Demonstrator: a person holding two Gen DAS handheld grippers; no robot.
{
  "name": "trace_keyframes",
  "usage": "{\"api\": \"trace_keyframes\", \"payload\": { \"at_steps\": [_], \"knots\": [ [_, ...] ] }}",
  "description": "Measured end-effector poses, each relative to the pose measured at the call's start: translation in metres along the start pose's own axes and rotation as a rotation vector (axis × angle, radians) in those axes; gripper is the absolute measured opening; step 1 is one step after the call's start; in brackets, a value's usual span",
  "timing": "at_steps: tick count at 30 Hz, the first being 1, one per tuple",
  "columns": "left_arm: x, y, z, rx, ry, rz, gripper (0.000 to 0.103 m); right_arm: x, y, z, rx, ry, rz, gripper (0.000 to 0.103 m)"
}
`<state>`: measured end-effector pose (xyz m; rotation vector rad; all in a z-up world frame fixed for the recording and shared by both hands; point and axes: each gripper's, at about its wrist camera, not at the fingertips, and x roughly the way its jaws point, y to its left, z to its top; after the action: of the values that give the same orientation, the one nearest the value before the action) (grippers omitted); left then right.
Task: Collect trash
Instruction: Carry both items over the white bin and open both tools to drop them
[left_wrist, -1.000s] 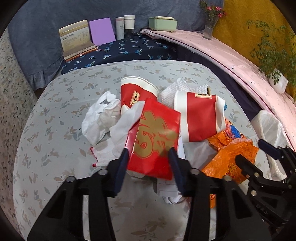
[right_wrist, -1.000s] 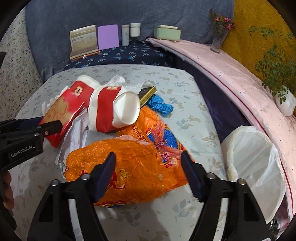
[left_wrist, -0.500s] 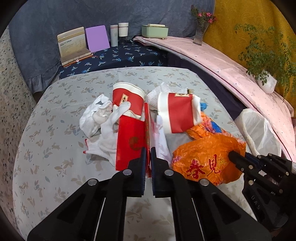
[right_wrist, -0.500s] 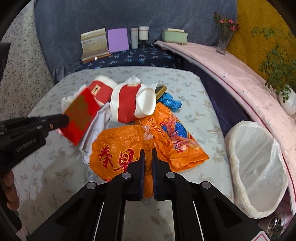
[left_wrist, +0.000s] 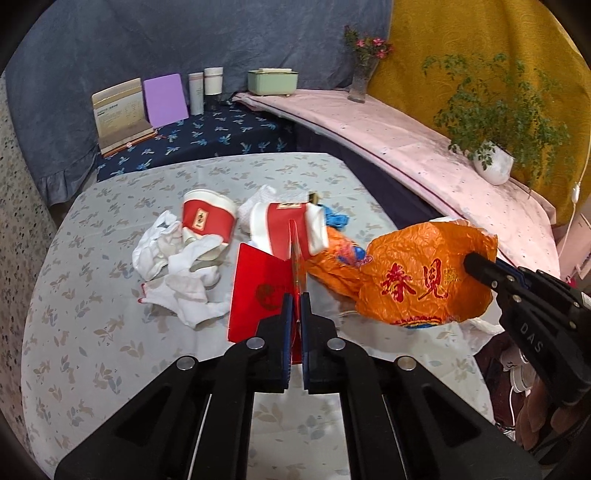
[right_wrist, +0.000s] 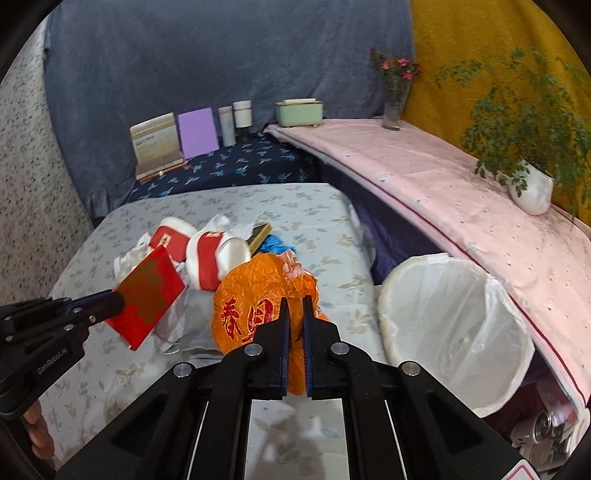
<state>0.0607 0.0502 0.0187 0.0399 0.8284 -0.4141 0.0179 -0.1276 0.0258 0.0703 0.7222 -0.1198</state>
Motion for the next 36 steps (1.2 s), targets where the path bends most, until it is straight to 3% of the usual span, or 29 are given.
{"api": "trace_keyframes", "payload": {
  "at_steps": [14,22,34,36],
  "knots": [
    [0.018,-0.089,0.012,0.13,0.014,-0.116,0.004,-0.02,-0.099,-0.014,0.171,-0.031,-0.178,0.006],
    [0.047,-0.147,0.022,0.19,0.051,-0.239,0.004,-0.022,-0.153,-0.026,0.252,-0.024,-0.302,0.006],
    [0.088,-0.207,0.035,0.245,0.086,-0.338,0.004,-0.002,-0.201,-0.041,0.337,0.026,-0.36,0.006],
    [0.093,-0.212,0.036,0.246,0.089,-0.349,0.008,0.001,-0.203,-0.041,0.338,0.03,-0.359,0.009]
  ]
}}
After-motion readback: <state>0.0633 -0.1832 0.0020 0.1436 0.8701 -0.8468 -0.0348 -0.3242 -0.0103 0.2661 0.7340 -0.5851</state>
